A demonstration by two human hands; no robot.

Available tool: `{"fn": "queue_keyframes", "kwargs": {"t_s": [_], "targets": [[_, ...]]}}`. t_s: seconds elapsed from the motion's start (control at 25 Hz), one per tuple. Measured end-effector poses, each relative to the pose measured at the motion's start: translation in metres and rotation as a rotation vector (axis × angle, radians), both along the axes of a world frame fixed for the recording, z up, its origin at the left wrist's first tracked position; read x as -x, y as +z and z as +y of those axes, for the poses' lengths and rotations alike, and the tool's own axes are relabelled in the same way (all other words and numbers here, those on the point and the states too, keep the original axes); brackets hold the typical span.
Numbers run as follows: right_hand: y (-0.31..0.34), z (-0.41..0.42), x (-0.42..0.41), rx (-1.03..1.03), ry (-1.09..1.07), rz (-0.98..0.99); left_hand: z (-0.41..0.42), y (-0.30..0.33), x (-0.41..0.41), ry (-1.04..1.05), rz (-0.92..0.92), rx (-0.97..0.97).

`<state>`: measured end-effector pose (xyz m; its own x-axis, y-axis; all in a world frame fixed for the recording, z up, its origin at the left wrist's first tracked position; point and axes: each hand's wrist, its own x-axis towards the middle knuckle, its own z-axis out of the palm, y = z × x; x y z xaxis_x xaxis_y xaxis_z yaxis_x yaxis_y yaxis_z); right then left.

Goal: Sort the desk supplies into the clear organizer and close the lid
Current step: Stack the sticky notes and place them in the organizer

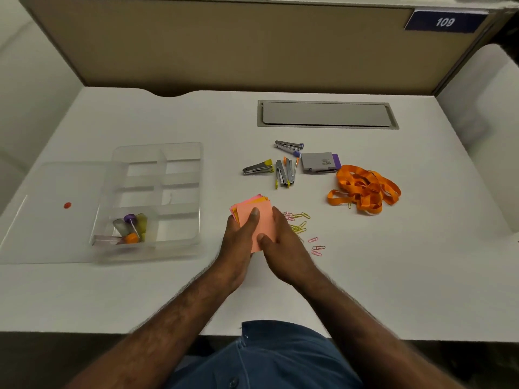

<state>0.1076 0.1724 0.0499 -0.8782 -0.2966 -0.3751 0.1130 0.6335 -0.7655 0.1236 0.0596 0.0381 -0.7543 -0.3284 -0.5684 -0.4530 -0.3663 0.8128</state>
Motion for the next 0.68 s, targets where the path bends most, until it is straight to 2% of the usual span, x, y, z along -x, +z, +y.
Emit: {"fn": "queue_keyframes", "kwargs": {"t_s": [0.24,0.4,0.6,0.68], "targets": [[0.018,-0.053,-0.009,0.143,0.131,-0.045,-0.066,0.009,-0.011,0.062,0.044,0.068],[0.030,-0.091,-0.004,0.200,0.095,-0.119,-0.107,0.017,-0.010,-0.014,0.066,0.060],[0.037,-0.149,-0.004,0.403,0.114,-0.174,-0.159,0.027,-0.008,0.028,0.056,0.162],[0.037,-0.169,0.002,0.512,0.040,-0.216,-0.189,0.030,-0.007,0.043,0.062,0.190]]}}
